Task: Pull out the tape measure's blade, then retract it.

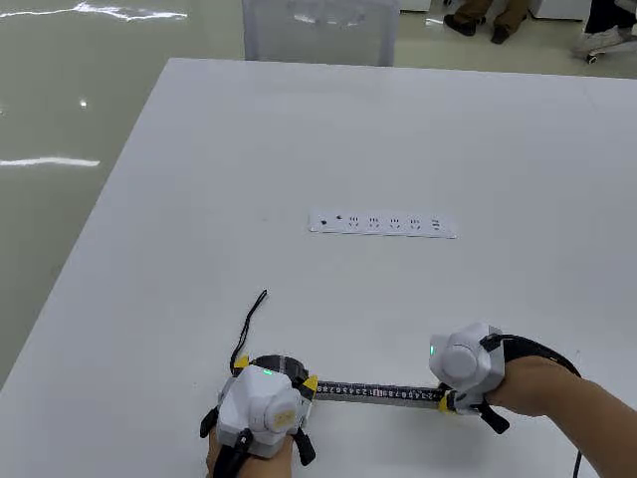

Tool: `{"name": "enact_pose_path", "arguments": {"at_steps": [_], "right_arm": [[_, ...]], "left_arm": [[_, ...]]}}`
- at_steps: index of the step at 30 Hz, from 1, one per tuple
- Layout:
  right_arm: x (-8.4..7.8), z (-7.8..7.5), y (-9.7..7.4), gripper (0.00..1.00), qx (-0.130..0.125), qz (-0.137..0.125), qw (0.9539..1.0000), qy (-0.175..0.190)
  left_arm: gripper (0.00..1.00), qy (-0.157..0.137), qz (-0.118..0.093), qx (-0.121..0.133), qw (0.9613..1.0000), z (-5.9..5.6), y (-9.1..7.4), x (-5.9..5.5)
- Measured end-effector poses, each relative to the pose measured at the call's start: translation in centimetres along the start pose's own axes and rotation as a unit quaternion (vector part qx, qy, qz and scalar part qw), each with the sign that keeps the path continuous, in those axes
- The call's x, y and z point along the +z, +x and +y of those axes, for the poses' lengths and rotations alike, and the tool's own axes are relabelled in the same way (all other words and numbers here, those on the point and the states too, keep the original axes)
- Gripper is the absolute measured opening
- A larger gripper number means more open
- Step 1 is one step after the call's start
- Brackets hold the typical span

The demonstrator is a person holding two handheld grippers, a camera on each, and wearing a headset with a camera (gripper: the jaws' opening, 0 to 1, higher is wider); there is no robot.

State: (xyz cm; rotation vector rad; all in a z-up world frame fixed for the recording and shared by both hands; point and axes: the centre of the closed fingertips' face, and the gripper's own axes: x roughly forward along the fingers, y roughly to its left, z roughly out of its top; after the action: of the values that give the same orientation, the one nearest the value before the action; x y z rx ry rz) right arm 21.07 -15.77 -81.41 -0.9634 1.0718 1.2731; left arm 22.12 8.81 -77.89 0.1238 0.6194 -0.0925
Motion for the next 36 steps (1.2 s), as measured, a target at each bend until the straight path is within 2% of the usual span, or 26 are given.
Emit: {"name": "enact_pose_path", "arguments": {"at_steps": [36], "right_arm": [[1.9,0.2,0.4,0.12,-0.003,-0.009,0.9999,-0.004]], "left_arm": [[0.58,0.006,0.001,-0.006,1.0000,0.0,-0.3,0.2]]}}
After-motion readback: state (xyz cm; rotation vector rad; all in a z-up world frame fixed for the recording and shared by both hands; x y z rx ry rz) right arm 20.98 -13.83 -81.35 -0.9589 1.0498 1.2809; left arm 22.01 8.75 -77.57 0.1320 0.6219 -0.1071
